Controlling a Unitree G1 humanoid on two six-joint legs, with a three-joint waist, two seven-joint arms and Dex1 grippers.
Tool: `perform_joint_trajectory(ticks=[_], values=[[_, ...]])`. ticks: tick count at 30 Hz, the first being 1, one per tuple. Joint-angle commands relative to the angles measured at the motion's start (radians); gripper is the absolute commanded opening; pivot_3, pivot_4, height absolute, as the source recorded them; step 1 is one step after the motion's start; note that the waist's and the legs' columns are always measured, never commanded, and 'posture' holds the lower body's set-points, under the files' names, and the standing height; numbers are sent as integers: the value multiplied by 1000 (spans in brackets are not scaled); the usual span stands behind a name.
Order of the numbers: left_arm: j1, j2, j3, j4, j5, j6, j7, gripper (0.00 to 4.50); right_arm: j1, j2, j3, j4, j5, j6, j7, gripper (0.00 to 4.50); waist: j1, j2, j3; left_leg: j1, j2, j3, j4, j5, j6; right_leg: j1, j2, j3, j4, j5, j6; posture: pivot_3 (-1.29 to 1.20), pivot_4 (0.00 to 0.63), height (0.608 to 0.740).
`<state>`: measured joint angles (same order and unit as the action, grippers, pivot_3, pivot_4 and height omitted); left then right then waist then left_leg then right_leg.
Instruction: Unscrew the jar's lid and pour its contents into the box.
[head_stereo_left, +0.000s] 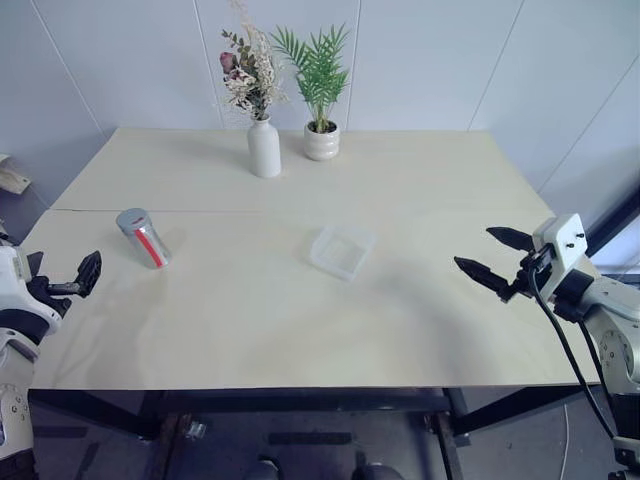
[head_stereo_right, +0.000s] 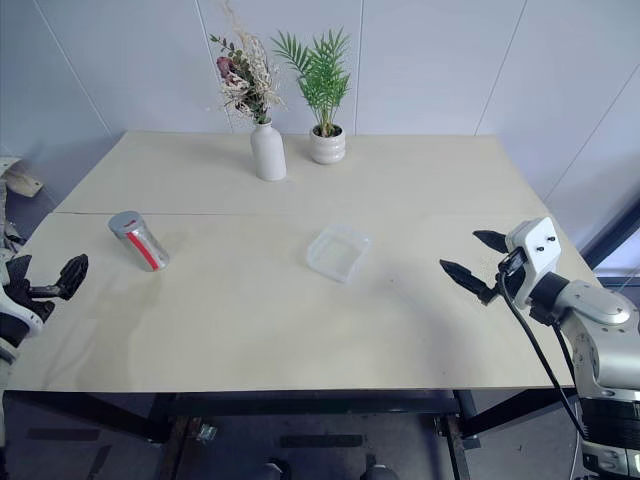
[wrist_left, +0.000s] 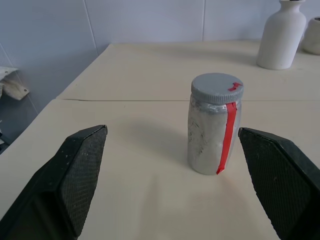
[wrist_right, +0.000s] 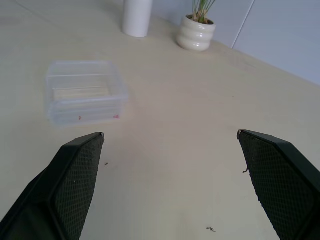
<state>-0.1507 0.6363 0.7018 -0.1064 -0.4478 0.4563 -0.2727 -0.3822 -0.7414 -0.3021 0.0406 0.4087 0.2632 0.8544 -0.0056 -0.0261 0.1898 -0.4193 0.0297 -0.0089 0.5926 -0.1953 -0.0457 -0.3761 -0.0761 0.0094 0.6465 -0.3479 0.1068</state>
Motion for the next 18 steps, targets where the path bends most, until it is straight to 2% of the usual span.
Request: perform_joint_trajectory(ticks=[1,11,14,18], values=[[-22,11,-7,-8,4,-33,-2,4476,-25,2,-23,-45,19,-13,-22,4500,0,0,0,0,0,0,0,0,0,0,0,0,0,0,0,0,150,740],[-55,-24,-71,85,50,-211,-30,4476,-12,56,10,-153,31,26,-85,4500,1,0,0,0,0,1,0,0,0,0,1,0,0,1,0,0,150,740],[-90,-75,-135,50,93,-214,55,4476,-12,84,53,-215,43,45,-88,4500,2,0,0,0,0,1,0,0,0,0,1,0,0,1,0,0,150,740],[-117,-112,-163,77,124,-238,99,4476,-16,117,101,-288,54,85,-105,4500,3,0,0,0,0,1,1,0,0,0,1,0,0,2,1,0,150,740]])
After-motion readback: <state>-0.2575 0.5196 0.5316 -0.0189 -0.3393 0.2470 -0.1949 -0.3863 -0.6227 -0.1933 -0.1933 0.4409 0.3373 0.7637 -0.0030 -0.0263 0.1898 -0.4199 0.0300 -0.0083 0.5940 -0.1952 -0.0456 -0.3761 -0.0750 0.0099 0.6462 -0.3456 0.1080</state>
